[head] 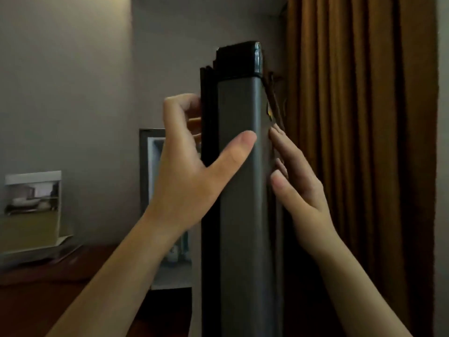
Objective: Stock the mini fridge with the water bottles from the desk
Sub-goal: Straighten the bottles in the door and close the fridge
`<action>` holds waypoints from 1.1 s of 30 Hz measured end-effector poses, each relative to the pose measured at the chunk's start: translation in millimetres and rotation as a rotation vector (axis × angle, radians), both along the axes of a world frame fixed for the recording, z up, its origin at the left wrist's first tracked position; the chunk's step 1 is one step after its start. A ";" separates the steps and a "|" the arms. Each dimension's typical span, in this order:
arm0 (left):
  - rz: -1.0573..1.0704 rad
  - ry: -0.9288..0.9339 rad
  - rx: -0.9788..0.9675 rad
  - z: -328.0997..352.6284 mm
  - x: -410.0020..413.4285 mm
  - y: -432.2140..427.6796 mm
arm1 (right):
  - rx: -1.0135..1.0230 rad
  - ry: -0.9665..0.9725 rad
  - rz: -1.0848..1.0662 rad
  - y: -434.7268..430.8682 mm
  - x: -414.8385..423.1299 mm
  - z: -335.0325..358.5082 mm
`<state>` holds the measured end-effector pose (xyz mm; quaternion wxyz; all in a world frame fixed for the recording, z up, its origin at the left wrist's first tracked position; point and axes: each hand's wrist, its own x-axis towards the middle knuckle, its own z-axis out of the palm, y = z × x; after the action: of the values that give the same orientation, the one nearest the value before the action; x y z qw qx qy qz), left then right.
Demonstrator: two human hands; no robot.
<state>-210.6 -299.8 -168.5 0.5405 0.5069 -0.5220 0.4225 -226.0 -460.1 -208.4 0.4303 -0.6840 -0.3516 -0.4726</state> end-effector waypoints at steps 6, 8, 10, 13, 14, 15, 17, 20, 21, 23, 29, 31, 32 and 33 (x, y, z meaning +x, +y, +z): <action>-0.008 0.168 -0.032 -12.7 32.0 37.0 | 0.014 0.042 -0.003 24.2 33.7 -7.4; 0.026 0.210 -0.041 -18.0 45.4 48.2 | -0.003 0.043 -0.027 32.0 43.6 -10.6; 0.077 0.236 -0.050 -24.5 57.8 58.7 | -0.041 0.022 -0.085 39.5 55.0 -15.2; 0.130 0.268 -0.056 -37.1 76.5 70.7 | -0.094 0.013 -0.179 51.9 73.3 -23.6; 0.140 0.289 -0.063 -41.8 83.2 74.0 | -0.105 0.015 -0.193 55.8 79.3 -26.6; 0.143 0.315 -0.071 -46.6 90.4 76.5 | -0.115 0.015 -0.206 59.9 85.0 -29.5; 0.157 0.370 -0.081 -57.1 105.0 81.3 | -0.135 0.022 -0.227 67.3 95.6 -36.1; 0.204 0.442 -0.096 -73.7 127.1 87.4 | -0.176 0.033 -0.245 75.2 111.6 -47.1; 0.236 0.460 -0.096 -79.3 134.4 89.8 | -0.188 0.038 -0.243 77.1 116.9 -51.2; 0.306 0.494 -0.074 -91.9 150.2 96.1 | -0.199 0.065 -0.240 80.4 128.4 -60.5; 0.435 0.668 0.032 -130.3 196.0 108.1 | -0.324 0.172 -0.370 87.7 156.3 -85.9; 0.448 0.748 0.071 -137.7 207.1 109.8 | -0.410 0.229 -0.456 86.3 163.5 -90.2; 0.450 0.787 0.084 -140.7 212.3 111.0 | -0.448 0.252 -0.505 85.1 166.9 -91.9; 0.457 0.822 0.086 -143.5 218.3 112.1 | -0.474 0.268 -0.547 84.0 170.4 -93.5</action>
<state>7.7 -187.7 -312.0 0.5739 0.7561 -0.1568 0.2728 -55.6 -376.1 -301.9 0.1604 -0.8887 -0.1962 -0.3820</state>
